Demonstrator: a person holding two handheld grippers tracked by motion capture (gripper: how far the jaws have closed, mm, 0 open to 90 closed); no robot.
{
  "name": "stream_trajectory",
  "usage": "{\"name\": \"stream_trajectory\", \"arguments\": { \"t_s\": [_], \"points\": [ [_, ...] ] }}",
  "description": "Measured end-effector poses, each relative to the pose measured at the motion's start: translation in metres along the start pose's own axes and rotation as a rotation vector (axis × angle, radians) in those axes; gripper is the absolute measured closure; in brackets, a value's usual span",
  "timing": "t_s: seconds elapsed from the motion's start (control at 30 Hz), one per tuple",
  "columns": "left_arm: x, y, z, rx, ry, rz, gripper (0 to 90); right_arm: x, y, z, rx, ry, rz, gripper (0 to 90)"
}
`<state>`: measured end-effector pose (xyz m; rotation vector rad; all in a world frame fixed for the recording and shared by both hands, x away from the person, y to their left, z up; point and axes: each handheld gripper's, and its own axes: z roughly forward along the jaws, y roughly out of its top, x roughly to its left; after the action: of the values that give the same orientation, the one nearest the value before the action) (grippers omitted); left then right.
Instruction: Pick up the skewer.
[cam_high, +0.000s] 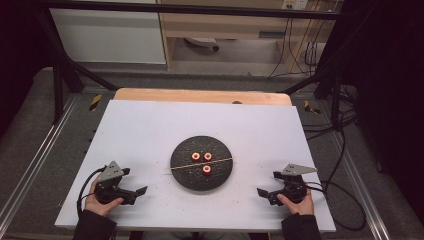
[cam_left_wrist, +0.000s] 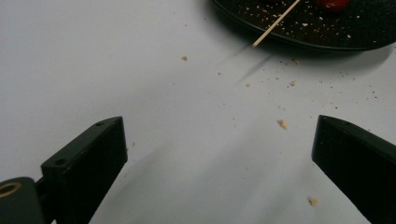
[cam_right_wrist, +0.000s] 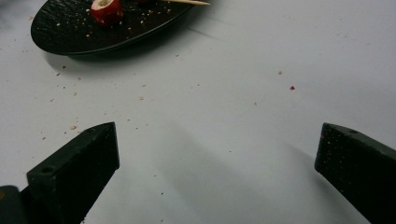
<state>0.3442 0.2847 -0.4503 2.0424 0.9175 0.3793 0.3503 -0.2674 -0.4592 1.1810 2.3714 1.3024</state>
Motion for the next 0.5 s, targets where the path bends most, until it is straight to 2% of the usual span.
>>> {"name": "stream_trajectory", "arguments": {
  "t_s": [0.5],
  "points": [
    [-0.0023, 0.0042, -0.0003, 0.002, -0.004, -0.008, 4.0, 0.0001, 0.0008, -0.0008, -0.009, -0.001, 0.007, 0.6]
  ]
}}
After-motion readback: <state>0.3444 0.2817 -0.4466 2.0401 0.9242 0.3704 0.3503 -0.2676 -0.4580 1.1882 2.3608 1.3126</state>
